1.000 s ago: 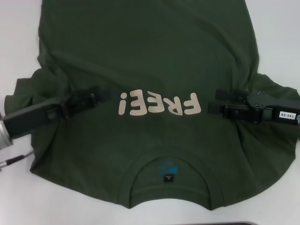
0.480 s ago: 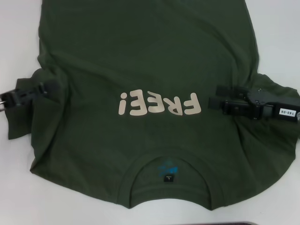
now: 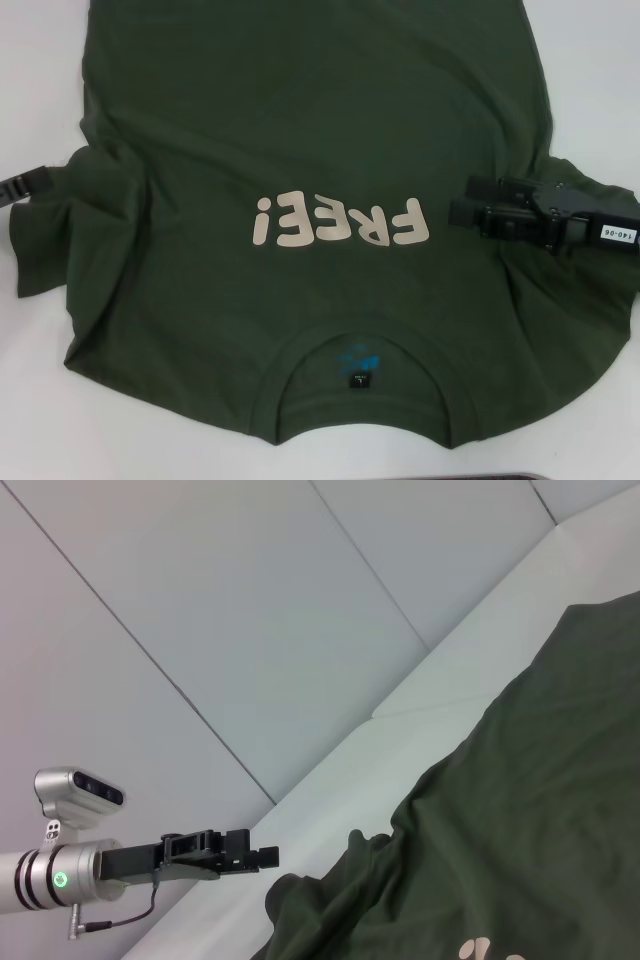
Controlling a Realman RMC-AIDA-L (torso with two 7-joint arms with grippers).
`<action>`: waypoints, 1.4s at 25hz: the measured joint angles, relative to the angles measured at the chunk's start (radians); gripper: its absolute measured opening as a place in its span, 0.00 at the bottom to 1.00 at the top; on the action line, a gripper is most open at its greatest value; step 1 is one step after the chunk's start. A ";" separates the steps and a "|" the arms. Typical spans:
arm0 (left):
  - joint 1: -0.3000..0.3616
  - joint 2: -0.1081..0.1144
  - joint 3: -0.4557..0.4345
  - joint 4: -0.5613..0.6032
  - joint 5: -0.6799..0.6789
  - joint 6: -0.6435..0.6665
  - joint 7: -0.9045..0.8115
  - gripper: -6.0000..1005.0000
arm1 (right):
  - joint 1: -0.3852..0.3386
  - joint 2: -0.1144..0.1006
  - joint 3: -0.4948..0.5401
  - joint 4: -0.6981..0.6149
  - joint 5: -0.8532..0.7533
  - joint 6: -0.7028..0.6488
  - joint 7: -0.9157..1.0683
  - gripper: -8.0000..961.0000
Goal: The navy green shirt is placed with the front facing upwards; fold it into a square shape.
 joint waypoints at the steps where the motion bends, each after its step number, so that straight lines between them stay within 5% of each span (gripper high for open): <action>1: 0.001 0.000 -0.001 0.001 0.001 -0.004 0.000 0.90 | 0.000 0.000 0.001 0.000 0.000 0.000 0.000 0.95; 35: -0.006 0.003 0.016 0.019 0.135 -0.078 -0.052 0.90 | 0.002 -0.004 0.038 -0.005 0.000 -0.002 0.021 0.96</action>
